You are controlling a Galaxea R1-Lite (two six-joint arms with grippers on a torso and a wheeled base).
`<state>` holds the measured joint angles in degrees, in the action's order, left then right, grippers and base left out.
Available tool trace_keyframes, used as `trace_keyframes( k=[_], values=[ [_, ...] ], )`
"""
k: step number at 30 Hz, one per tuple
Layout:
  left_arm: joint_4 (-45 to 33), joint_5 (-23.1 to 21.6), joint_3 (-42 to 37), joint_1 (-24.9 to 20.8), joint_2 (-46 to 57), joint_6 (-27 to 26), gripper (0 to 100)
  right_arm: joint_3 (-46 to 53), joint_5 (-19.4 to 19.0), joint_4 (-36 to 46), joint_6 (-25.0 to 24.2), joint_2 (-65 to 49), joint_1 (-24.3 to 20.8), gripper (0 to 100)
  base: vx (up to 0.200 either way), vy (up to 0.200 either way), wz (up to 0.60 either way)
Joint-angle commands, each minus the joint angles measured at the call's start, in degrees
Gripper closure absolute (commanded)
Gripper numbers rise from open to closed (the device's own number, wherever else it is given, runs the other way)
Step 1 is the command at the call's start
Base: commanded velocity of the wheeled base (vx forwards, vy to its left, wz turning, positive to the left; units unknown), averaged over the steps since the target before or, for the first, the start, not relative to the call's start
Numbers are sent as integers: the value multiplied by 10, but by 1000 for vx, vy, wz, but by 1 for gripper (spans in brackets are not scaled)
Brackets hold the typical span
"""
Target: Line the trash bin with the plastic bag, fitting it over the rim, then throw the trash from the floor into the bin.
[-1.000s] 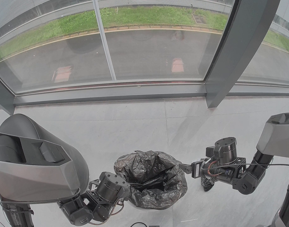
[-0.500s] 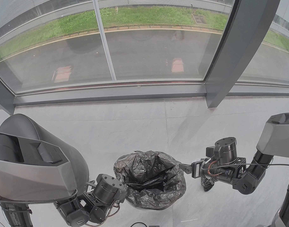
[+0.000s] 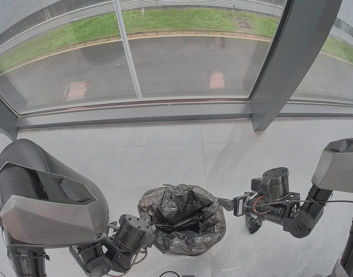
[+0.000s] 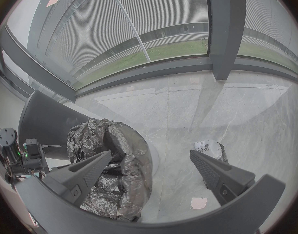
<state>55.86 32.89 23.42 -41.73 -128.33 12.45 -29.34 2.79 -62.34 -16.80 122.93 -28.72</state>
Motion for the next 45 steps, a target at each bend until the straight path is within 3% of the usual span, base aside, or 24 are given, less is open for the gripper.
trace_keyframes(
  k=[1,10,20,32,39,45],
  values=[
    [11,0,-3,7,-33,-1,0,3,0,-9,2,13,0,0,0,0,0],
    [69,1,-20,17,-7,-1,0,5,0,-21,3,17,0,0,0,0,0],
    [70,2,-21,-4,74,-3,0,5,0,-21,3,18,0,0,0,0,0],
    [72,2,31,-42,6,-5,0,4,1,-22,2,20,0,0,0,0,0],
    [73,3,80,-32,-59,-53,0,4,0,-22,2,20,0,0,0,0,0],
    [75,54,85,-25,-70,-111,0,4,0,-22,2,22,-1,0,0,0,0]
  ],
)
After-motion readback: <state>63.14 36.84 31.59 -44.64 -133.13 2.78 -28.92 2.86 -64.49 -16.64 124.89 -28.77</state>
